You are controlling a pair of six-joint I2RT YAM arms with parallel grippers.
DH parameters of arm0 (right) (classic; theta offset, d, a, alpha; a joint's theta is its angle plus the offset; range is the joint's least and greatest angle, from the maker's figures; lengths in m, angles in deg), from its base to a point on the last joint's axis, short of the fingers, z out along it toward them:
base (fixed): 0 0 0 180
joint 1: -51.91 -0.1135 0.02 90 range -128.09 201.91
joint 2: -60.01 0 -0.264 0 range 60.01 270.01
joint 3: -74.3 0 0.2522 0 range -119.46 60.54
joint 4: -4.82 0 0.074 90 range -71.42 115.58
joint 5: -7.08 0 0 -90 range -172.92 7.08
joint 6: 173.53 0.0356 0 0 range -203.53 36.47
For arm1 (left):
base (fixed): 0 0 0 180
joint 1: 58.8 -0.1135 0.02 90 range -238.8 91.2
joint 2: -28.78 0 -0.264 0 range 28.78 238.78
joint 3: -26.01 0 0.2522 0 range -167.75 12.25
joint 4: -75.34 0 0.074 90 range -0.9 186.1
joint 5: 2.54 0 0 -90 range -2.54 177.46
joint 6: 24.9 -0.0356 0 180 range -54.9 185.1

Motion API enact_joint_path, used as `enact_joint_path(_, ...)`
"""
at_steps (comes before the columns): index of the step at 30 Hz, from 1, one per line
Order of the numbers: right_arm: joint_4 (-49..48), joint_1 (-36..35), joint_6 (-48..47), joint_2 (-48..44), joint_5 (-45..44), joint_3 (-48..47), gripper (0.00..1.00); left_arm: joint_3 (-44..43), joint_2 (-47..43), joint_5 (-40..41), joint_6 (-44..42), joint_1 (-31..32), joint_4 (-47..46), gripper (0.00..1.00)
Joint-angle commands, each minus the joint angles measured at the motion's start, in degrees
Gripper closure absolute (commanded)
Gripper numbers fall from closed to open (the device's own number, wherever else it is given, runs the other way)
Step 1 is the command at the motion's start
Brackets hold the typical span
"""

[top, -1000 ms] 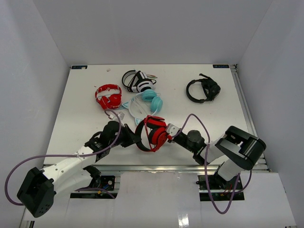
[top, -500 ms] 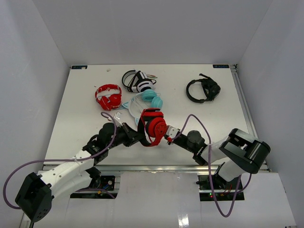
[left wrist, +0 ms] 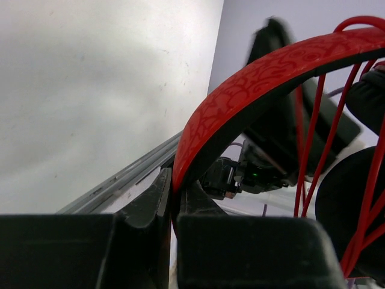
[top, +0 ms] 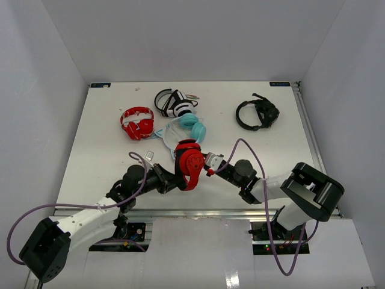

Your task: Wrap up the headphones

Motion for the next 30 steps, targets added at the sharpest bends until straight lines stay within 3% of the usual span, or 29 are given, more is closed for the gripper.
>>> enact_joint_path(1,-31.71,0.37,-2.8,3.08,-9.03,-5.06,0.9,-0.03,-6.04,-5.06,6.22,0.45,-5.39,1.0)
enact_joint_path(6,-31.71,0.33,-1.0,5.67,-8.8,-7.85,0.87,0.33,-9.54,-3.74,6.62,0.54,-2.26,1.0)
enact_joint_path(20,-31.71,0.37,4.0,8.22,-8.87,-8.03,0.79,2.32,-5.67,-3.82,6.87,0.54,-5.24,1.0)
enact_joint_path(24,-31.71,0.37,4.35,8.83,-8.42,-8.45,0.89,2.39,-6.39,-3.73,6.83,0.54,-4.55,1.0)
enact_joint_path(27,-31.71,0.37,5.07,9.16,-8.26,-8.7,0.91,2.88,-7.66,-2.9,6.65,0.54,-3.41,1.0)
enact_joint_path(30,-31.71,0.37,5.62,9.58,-8.58,-8.55,0.82,2.24,-8.54,-0.43,5.1,0.54,0.54,1.0)
